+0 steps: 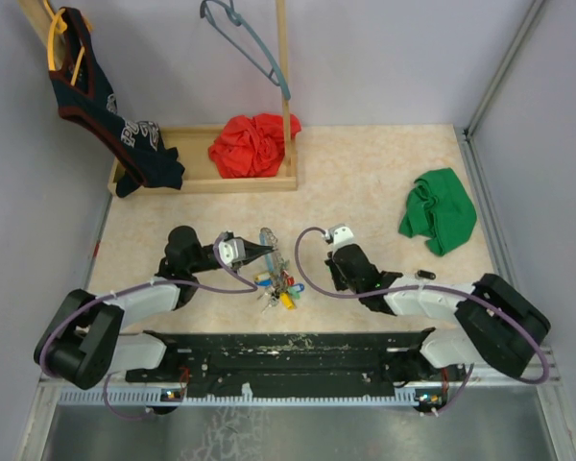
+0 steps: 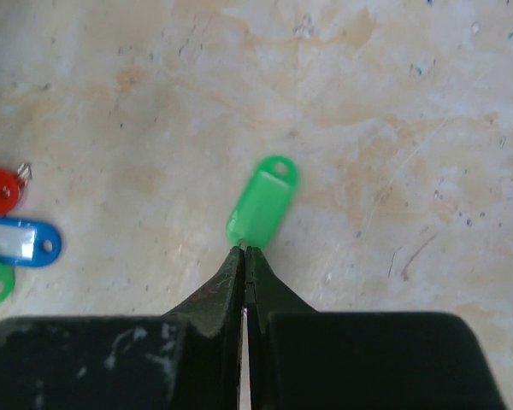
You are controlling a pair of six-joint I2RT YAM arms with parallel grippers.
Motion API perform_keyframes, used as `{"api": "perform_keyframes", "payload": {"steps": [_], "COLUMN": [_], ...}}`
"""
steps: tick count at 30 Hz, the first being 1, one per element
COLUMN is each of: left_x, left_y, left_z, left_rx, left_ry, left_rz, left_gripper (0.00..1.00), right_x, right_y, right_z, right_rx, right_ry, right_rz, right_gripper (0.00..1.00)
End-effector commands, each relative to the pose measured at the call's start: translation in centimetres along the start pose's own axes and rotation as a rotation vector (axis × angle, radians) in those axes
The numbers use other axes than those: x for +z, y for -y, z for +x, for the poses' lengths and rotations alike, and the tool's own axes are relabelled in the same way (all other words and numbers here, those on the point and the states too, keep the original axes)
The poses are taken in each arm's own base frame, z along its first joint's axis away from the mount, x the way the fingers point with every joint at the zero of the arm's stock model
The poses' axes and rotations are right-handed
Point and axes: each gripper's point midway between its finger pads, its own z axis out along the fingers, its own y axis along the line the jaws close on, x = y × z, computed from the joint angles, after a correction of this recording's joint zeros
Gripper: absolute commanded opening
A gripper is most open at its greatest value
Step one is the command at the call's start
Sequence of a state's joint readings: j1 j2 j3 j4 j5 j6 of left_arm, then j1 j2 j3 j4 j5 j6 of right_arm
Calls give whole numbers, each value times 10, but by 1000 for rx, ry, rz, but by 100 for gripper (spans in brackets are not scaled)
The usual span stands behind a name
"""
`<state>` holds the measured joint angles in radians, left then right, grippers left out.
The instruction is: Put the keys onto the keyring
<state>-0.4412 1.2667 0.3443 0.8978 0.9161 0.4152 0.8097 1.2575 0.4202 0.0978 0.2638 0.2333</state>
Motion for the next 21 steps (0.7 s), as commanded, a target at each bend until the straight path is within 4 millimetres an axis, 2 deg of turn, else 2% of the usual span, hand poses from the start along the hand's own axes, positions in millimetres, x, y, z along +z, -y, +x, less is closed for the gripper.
{"api": "perform_keyframes", "payload": {"steps": [1,8,14,21], "left_x": [-2,-2,-3,-3], "left_y": [-7,-7,-7,-6], "left_z": [-10,-11,-12,-13], "left_rx": [38,38,40,40], "left_ry": [25,27,29,31], "left_rz": [-30,-31,-33,-31], "left_gripper": [0,0,0,0], "right_x": [16,25,18,3], "right_y": [2,3,-3,-7], "right_z": [-56,-53,-45,-43], "right_rx": [12,11,33,41], "right_ry": [215,199,94,-107], "right_rz": [63,78,58,-2], "right_gripper": [0,0,0,23]}}
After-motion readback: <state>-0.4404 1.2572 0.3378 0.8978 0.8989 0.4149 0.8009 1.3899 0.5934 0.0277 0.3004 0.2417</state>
